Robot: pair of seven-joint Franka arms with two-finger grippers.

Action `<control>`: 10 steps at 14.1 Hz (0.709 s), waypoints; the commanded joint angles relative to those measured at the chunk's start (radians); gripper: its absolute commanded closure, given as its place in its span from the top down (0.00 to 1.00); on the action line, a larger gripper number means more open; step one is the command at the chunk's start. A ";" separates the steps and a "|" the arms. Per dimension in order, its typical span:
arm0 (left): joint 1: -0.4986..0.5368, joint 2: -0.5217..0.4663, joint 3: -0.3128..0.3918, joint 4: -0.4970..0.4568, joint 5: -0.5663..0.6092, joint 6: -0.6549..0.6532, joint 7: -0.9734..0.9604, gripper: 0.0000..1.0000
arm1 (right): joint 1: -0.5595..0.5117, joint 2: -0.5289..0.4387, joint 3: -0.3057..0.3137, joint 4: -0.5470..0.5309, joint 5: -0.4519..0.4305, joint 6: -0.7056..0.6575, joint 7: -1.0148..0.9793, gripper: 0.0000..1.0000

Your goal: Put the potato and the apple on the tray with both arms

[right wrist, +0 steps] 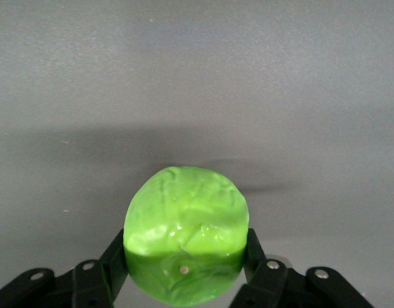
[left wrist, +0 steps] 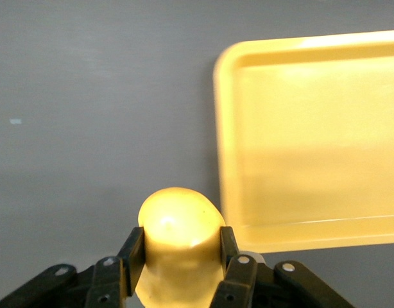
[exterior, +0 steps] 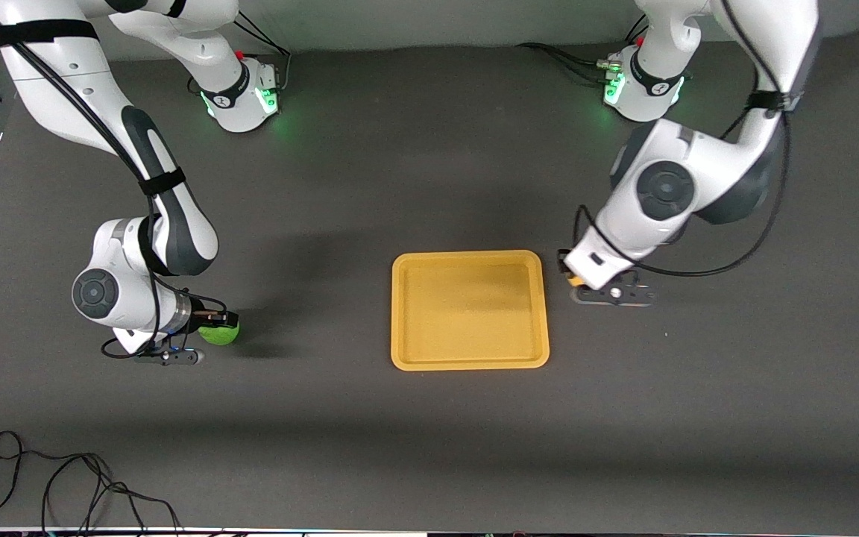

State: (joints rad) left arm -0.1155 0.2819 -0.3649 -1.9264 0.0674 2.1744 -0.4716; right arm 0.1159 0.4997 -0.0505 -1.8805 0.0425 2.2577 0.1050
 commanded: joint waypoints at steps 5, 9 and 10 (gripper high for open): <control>-0.150 0.270 0.015 0.104 0.167 0.179 -0.293 0.22 | 0.010 -0.012 -0.003 0.017 0.019 -0.026 0.011 0.28; -0.154 0.307 0.015 0.122 0.190 0.182 -0.302 0.24 | 0.095 -0.015 -0.002 0.166 0.029 -0.174 0.140 0.28; -0.154 0.306 0.015 0.125 0.190 0.182 -0.302 0.31 | 0.141 -0.006 -0.002 0.225 0.031 -0.212 0.215 0.28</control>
State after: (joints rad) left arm -0.2525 0.5933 -0.3607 -1.8232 0.2337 2.3662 -0.7429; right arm 0.1739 0.4958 -0.0457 -1.7601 0.0523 2.1409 0.1963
